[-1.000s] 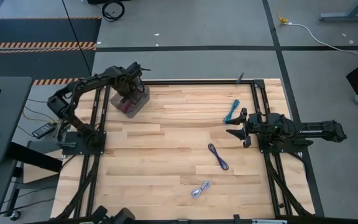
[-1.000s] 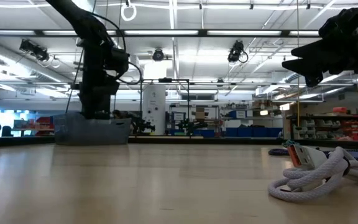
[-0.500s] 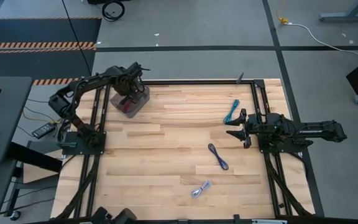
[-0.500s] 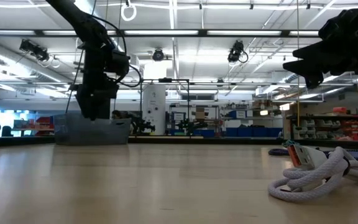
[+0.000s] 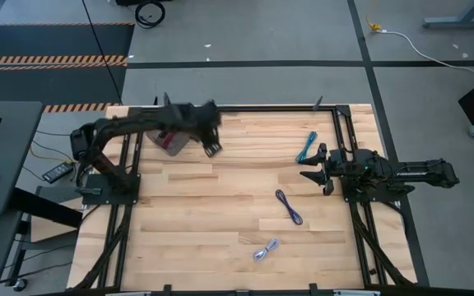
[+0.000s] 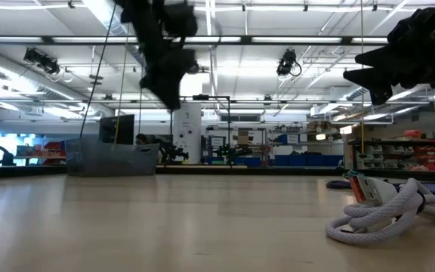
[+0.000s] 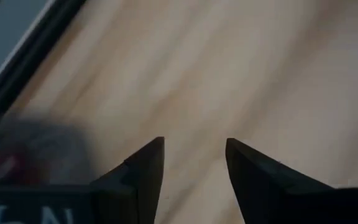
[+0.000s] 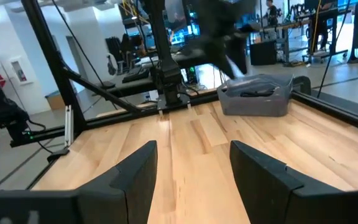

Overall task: Pick and place USB-C Cables
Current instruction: Put the dark blue USB cable into the black bin

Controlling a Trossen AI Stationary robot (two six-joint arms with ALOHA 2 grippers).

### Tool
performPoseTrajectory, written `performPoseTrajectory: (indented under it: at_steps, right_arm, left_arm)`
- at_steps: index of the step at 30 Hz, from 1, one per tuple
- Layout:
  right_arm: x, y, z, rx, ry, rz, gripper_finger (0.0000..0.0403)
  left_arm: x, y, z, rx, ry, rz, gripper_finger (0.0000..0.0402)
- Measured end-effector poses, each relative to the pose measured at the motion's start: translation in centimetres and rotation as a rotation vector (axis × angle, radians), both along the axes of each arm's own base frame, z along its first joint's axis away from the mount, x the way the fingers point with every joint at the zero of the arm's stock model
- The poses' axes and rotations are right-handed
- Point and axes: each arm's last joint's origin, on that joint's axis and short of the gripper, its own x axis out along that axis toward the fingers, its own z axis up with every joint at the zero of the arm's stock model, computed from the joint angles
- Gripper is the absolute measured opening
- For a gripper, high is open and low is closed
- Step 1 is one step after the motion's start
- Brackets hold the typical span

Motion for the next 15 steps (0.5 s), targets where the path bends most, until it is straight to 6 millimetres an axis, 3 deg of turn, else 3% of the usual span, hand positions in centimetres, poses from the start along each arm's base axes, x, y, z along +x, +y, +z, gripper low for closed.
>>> performPoseTrajectory:
  at_steps: [6,11,15]
  right_arm:
    - [0.0,0.0,0.0,0.033,-0.001,0.004,0.0209]
    - [0.0,0.0,0.0,0.034,-0.001,0.005,0.0209]
    - [0.0,0.2,0.1,0.049,-0.014,0.057,0.0208]
  left_arm:
    - [3.3,-9.0,1.2,-0.004,-0.169,-0.225,0.0174]
    - [3.9,-16.6,1.7,-0.035,-0.279,-0.313,0.0174]
    - [3.4,-21.3,1.9,0.003,-0.35,-0.333,0.0174]
